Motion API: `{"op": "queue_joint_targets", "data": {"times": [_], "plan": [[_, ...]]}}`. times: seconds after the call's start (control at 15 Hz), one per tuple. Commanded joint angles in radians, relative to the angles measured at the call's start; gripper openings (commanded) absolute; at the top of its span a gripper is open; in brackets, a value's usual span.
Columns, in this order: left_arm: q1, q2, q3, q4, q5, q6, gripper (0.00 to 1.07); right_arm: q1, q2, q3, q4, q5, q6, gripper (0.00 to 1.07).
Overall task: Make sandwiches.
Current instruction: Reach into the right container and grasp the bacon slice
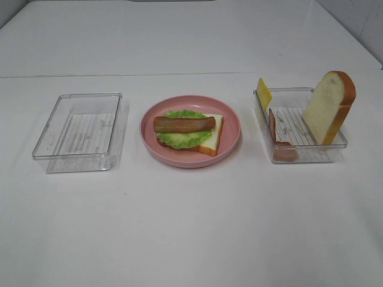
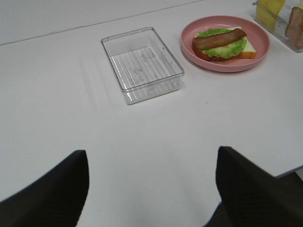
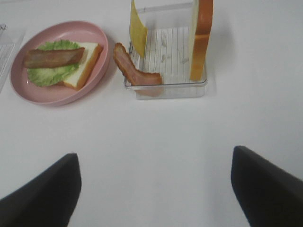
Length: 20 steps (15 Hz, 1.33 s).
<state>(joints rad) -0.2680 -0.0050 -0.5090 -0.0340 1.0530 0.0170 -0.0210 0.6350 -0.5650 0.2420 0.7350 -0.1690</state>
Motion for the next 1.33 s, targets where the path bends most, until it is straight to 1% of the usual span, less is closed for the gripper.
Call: {"op": "queue_joint_targets", "data": {"times": [0.07, 0.13, 0.2, 0.27, 0.4, 0.53, 0.8, 0.87, 0.93, 1.0, 1.07, 1.2, 1.33], "plan": [[0.001, -0.024, 0.004, -0.003, -0.012, 0.003, 0.72, 0.000, 0.232, -0.107, 0.085, 0.001, -0.079, 0.81], [0.001, -0.024, 0.004, -0.003, -0.012, 0.003, 0.72, 0.000, 0.289, -0.133, 0.104, 0.012, -0.098, 0.81], [0.001, -0.024, 0.005, -0.003, -0.012, 0.003, 0.72, 0.000, 0.399, -0.204, 0.157, 0.045, -0.148, 0.81], [0.001, -0.024, 0.005, -0.003, -0.012, 0.003, 0.72, 0.001, 0.584, -0.351, 0.216, 0.148, -0.243, 0.81], [0.001, -0.024, 0.005, -0.003, -0.012, 0.003, 0.72, 0.001, 0.760, -0.493, 0.228, 0.249, -0.249, 0.81], [0.001, -0.024, 0.005, -0.003, -0.012, 0.002, 0.72, 0.001, 0.882, -0.628, 0.228, 0.313, -0.226, 0.81], [0.001, -0.024, 0.005, -0.003, -0.012, 0.002, 0.72, 0.003, 1.036, -0.773, 0.228, 0.342, -0.187, 0.77], [0.001, -0.024, 0.005, -0.003, -0.013, 0.002, 0.72, 0.035, 1.084, -0.811, 0.181, 0.349, -0.173, 0.75], [0.001, -0.024, 0.005, -0.003, -0.013, 0.002, 0.72, 0.086, 1.120, -0.844, 0.105, 0.349, -0.148, 0.75], [0.001, -0.024, 0.005, -0.003, -0.013, 0.002, 0.72, 0.136, 1.157, -0.875, 0.028, 0.347, -0.081, 0.75], [0.001, -0.024, 0.005, -0.003, -0.013, 0.002, 0.72, 0.174, 1.191, -0.910, -0.019, 0.347, -0.013, 0.74], [0.001, -0.024, 0.005, -0.003, -0.013, 0.002, 0.72, 0.224, 1.265, -0.977, -0.049, 0.358, 0.046, 0.71], [0.001, -0.024, 0.005, -0.003, -0.013, 0.002, 0.72, 0.244, 1.327, -1.036, -0.041, 0.393, 0.067, 0.68]]}}
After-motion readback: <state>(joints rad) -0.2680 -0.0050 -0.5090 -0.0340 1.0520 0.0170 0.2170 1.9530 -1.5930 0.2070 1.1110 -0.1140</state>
